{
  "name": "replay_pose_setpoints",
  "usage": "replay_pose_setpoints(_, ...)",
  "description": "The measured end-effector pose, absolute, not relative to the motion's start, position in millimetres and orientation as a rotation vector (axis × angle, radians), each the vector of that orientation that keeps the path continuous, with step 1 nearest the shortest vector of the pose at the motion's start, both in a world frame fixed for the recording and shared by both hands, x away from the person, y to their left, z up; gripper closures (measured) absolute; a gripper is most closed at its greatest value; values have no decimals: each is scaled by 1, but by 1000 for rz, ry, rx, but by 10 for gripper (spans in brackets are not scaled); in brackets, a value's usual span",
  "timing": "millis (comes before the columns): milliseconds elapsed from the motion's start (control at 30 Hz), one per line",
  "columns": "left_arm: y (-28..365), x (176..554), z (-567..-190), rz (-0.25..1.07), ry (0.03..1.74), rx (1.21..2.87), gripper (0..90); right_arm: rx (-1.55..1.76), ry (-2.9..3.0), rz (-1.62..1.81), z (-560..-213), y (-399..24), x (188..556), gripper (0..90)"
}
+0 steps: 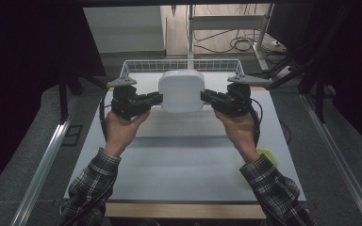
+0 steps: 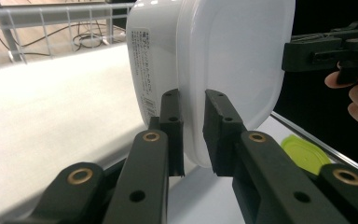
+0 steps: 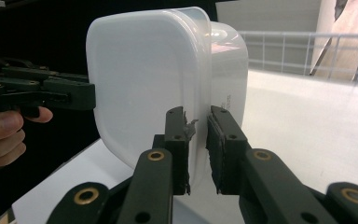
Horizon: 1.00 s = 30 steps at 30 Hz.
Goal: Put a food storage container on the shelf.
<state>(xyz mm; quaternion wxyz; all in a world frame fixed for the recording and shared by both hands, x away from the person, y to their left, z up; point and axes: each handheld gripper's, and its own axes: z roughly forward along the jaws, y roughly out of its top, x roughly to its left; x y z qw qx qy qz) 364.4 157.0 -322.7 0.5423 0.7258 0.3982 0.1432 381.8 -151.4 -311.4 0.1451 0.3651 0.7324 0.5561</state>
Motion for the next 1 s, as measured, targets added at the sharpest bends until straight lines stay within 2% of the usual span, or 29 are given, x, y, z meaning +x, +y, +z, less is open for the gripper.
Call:
replay_pose_setpoints(333,155,390,-315,335,978,1743,783,1105,2117,1584,-303,-149,409,779)
replay_pose_setpoints(900,155,402,-323,338,1006,1735,763,1171,2140,1588,-309,-147,428,762)
replay_pose_setpoints(1000,155,402,-322,345,990,1739,745,1166,2139,1588,-310,-146,429,733)
